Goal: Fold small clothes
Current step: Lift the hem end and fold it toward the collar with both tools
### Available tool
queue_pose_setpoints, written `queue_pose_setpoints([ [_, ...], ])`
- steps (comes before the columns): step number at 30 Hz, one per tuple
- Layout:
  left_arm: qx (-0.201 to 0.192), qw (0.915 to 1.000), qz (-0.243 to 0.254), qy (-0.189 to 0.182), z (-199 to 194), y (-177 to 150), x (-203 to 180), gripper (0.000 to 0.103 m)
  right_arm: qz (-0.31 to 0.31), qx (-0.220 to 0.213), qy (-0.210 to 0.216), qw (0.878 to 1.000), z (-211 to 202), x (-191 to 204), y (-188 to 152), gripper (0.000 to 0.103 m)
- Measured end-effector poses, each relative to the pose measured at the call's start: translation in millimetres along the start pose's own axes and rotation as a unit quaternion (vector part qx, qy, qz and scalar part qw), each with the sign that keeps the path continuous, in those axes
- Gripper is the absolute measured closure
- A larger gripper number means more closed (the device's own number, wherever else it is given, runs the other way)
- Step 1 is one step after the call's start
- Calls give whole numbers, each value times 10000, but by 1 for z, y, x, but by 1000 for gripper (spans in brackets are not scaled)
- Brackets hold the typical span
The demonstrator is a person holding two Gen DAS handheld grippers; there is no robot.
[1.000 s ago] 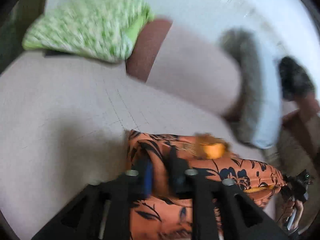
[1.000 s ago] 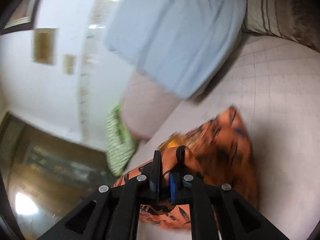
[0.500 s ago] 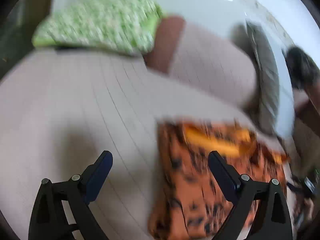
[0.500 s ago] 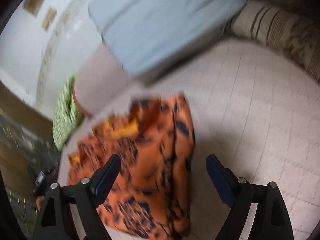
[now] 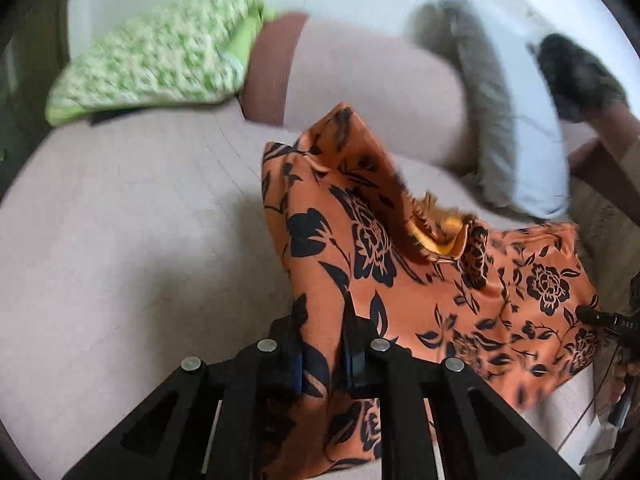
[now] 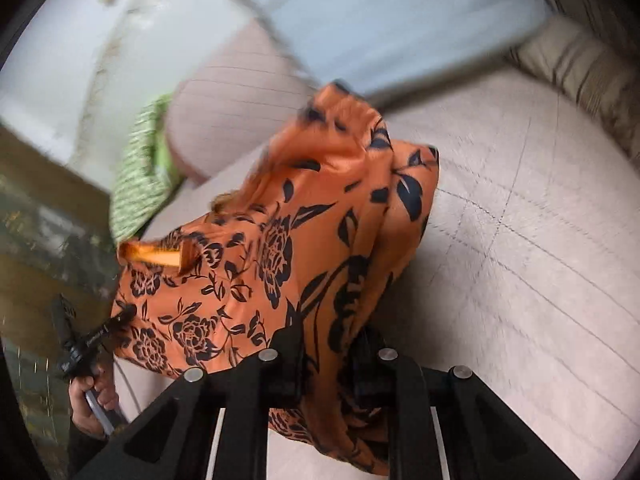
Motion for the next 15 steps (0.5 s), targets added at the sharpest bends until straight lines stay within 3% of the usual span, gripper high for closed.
queue_pose_setpoints([
  [4,8,9996,-136,-241,-45,-62,14,86,75,33,90,9999,-40,-5,-60,86],
  [6,87,9997,-172,-144,-41,-102,23,78,175,119,24,9998,-37,-19,-104,81],
  [7,284,9995,-134,29,-26,-132,30,69,247,208,-51,9995,-30,-34,-125,80],
  [8,530,9984,-113,150,-9,-145,31,54,475,407,-133,9980,-19,-51,-147,73],
  [9,1076,9933,-120,401,15,-168,41,52,693,637,-313,9951,-8,-68,-165,53],
  [11,645,9974,-184,249,9,-171,47,48,723,189,-139,9971,-18,-74,-174,50],
  [12,595,9968,-144,518,-1,-163,49,46,749,57,-264,9968,-28,-72,-173,35],
  [13,531,9969,-130,565,-8,-159,49,45,664,-179,-423,9967,-40,-67,-169,27],
  [15,78,9989,2,456,-29,-138,46,43,347,-471,-549,9968,-60,-61,-160,25],
])
Point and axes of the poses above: each gripper's, at about its wrist camera, not at the fingertips, and z roughly the way its jaws point, x to its left, y to its top, the point moved 4 cm from there along z, roughly the way its jaws point, and after that the axes turned 3 degrees about y, right-handed, at the moved point
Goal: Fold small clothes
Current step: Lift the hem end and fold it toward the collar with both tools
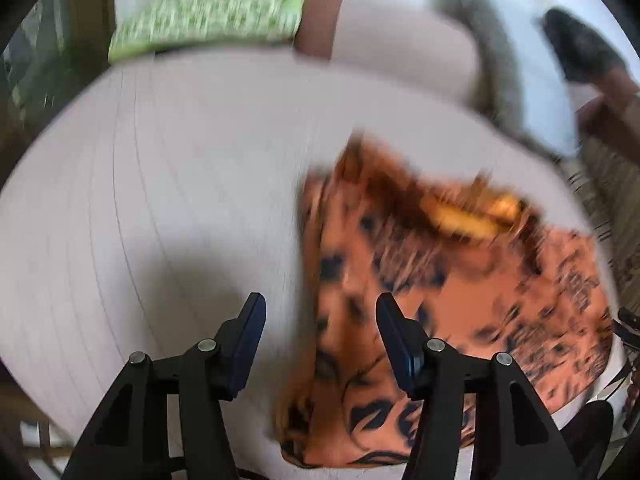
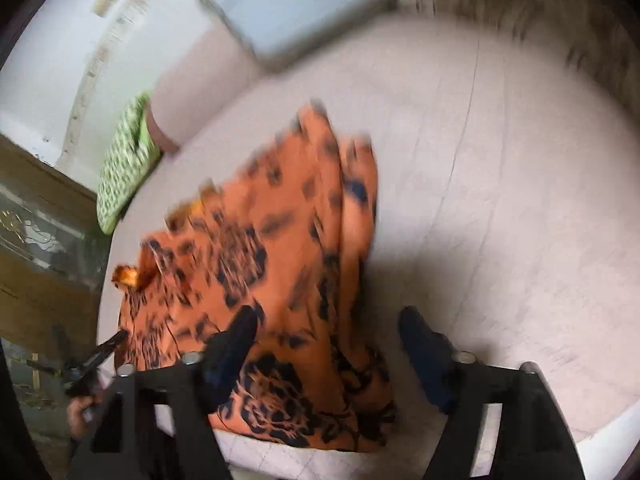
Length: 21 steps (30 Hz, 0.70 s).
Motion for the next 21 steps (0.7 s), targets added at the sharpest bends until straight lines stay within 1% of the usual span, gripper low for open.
queue_pose_setpoints([
  [1,-174,9998,101,31,-5,9,-1,35,-139,-41,-63,9999,-5,4,6,25],
  [2,-328,9991,240,132,-9,16,-2,31,-215,-62,-84,9997,-8,5,9,25],
  [3,-428,9981,390,210,-9,23,-6,31,-281,-69,-100,9995,-5,11,14,25],
  [4,-444,9973,533,226,-2,31,-8,31,-350,-51,-112,9993,2,23,17,25],
  [5,-406,9964,694,253,7,36,-12,31,-415,-19,-134,9990,11,30,22,25],
  [7,-207,9933,1106,277,30,45,-29,31,-523,52,-181,9985,25,35,28,25],
  [8,-161,9916,1242,319,37,44,-32,31,-604,108,-192,9979,33,40,33,25],
  [9,-129,9879,1489,425,48,49,-39,31,-722,123,-271,9969,39,41,39,25],
  [10,-142,9839,1713,489,58,53,-47,33,-852,127,-390,9955,48,43,42,25],
  [13,-438,9622,2561,815,69,63,-67,45,-1301,252,-726,9885,72,47,52,25],
  [14,-490,9584,2687,832,71,65,-69,53,-1421,321,-793,9861,79,49,55,25],
  [15,-426,9575,2728,829,77,70,-71,62,-1512,378,-803,9845,86,51,57,26],
  [16,-310,9585,2710,824,83,73,-71,95,-1567,430,-786,9836,92,51,59,28],
  [17,-1,9652,2497,779,95,80,-67,100,-1557,516,-816,9831,97,50,62,50],
  [18,98,9737,2180,651,98,86,-61,100,-1482,531,-848,9839,100,48,66,78],
  [19,150,9835,1732,499,98,93,-51,100,-1347,388,-787,9870,95,47,72,80],
  [20,237,9927,1131,345,100,99,-37,100,-1163,149,-686,9907,86,46,80,85],
  [21,395,9980,447,223,106,102,-21,100,-904,-59,-598,9941,79,39,87,85],
])
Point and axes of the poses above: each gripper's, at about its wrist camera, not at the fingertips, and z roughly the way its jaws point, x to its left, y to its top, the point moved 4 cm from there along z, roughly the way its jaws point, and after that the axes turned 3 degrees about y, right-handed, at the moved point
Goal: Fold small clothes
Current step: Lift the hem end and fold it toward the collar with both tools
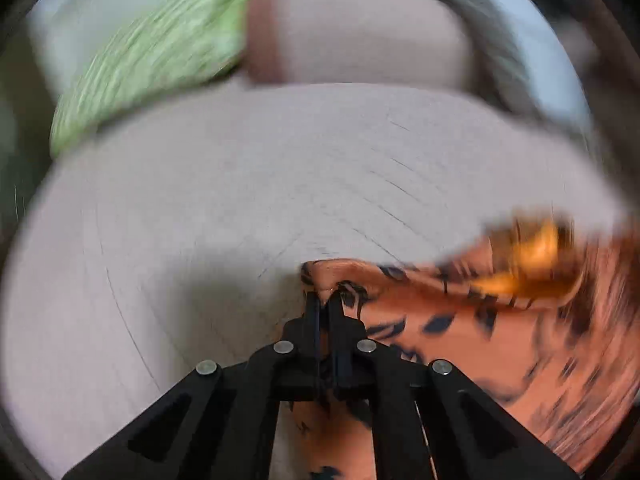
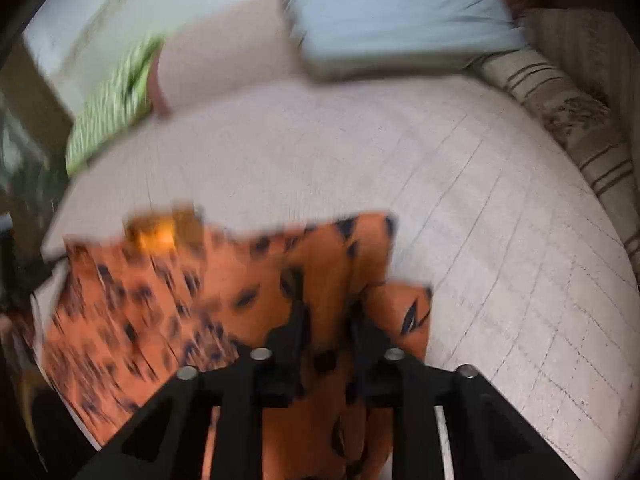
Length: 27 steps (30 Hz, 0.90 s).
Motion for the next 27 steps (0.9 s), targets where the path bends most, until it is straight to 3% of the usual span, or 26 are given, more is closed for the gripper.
queue_pose_setpoints([
  [1,248,9990,-379,1,14,-3,10,99,192,16,-46,9998,3,-9,1,85],
  [3,524,9983,-188,193,34,-10,7,93,528,721,-286,9956,34,-33,-11,83],
  [4,409,9987,-18,314,32,-10,2,93,497,652,-245,9963,34,-34,-14,84],
  [6,222,9987,260,375,17,-6,-9,80,272,279,-222,9990,13,-24,-12,81],
  [7,145,9985,339,395,10,-6,-12,62,258,181,-160,9994,5,-20,-11,76],
  [8,-7,9981,405,460,1,-4,-14,53,227,79,-92,9997,-2,-16,-10,43],
  [9,-290,9972,430,545,-14,-3,-16,52,195,-23,-53,9998,-8,-12,-9,12],
  [12,-639,9948,565,549,-36,-8,-25,51,-3,-203,9,9998,-13,-2,-3,12],
  [15,-856,9916,725,646,-49,-27,-33,47,41,-18,-36,10000,7,-4,0,12],
  [16,-848,9909,779,692,-47,-35,-35,42,-28,125,-132,9998,18,-4,-3,14],
  [17,-805,9906,833,728,-45,-44,-30,41,-44,248,-293,9993,26,-3,-8,42],
  [18,-614,9901,974,806,-35,-54,-32,41,85,333,-442,9984,32,-9,-8,96],
  [20,-253,9874,1132,1074,-14,-71,-30,41,398,-23,-420,9983,20,-13,-3,96],
  [21,-282,9881,1083,1057,-16,-74,-27,40,422,-105,-483,9979,16,-15,-3,96],
  [23,-399,9913,800,962,-19,-77,-20,39,591,201,-813,9947,30,-32,-15,96],
  [25,-329,9932,626,921,-27,-73,-19,39,807,68,-655,9946,24,-38,-20,95],
  [27,-431,9937,580,852,-44,-70,-21,39,730,-98,-586,9956,6,-28,-16,88],
])
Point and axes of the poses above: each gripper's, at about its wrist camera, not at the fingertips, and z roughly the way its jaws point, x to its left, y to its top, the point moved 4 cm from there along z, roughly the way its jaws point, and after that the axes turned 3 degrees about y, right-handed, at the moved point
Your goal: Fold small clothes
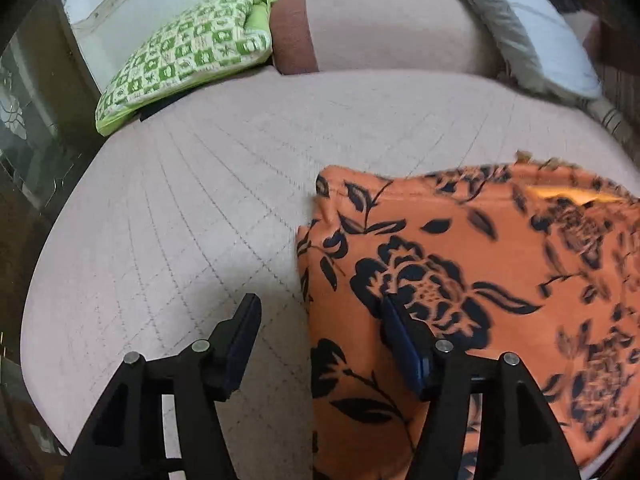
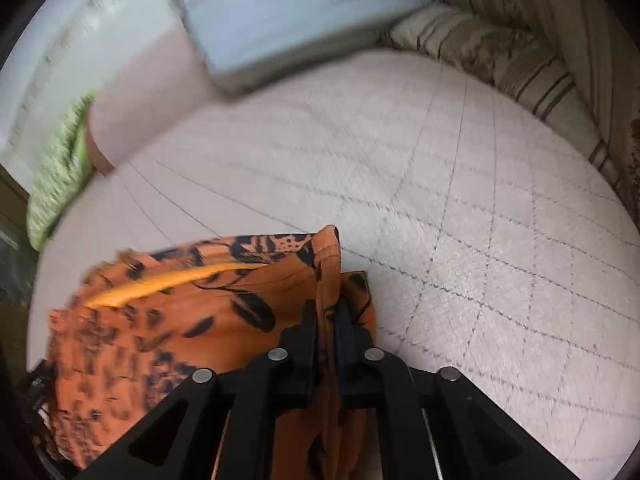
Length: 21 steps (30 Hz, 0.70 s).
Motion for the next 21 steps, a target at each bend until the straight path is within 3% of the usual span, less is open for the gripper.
queue_pose_setpoints([
  [3,-344,9994,-52,-88,-24,1,0,39,-296,-320,-263,9987,-38,14,0,71],
  [4,-421,9990,-58,-156,-34,0,0,39,-276,-474,-84,9985,-54,18,-4,67],
  [6,-534,9982,-61,-258,-51,-13,-5,37,-207,-487,609,9967,-79,30,-21,30],
  [8,-481,9984,-97,-285,-53,-27,-8,26,-350,-279,1217,9916,-91,43,-45,29],
  [9,-272,9993,-105,-222,-43,-39,-10,25,-476,16,1546,9868,-88,49,-64,29],
  [10,38,9999,-42,-86,-31,-52,-15,24,-515,244,1524,9867,-79,47,-78,29],
  [11,329,9995,29,2,-18,-60,-18,22,-461,588,1051,9917,-59,32,-92,29],
  [12,325,9993,-166,-93,-12,-66,-15,20,-183,832,790,9932,-39,11,-103,37],
  [14,483,9969,-596,-162,-18,-63,-4,17,290,478,787,9953,-55,0,-98,53],
  [17,461,9963,-704,-151,-29,-59,4,17,-54,71,651,9978,-94,27,-92,33],
  [19,451,9972,-601,1,-35,-61,3,17,-503,-79,906,9946,-110,51,-95,32],
  [21,489,9967,-643,-32,-37,-62,4,17,-669,-41,1108,9916,-111,64,-104,23],
])
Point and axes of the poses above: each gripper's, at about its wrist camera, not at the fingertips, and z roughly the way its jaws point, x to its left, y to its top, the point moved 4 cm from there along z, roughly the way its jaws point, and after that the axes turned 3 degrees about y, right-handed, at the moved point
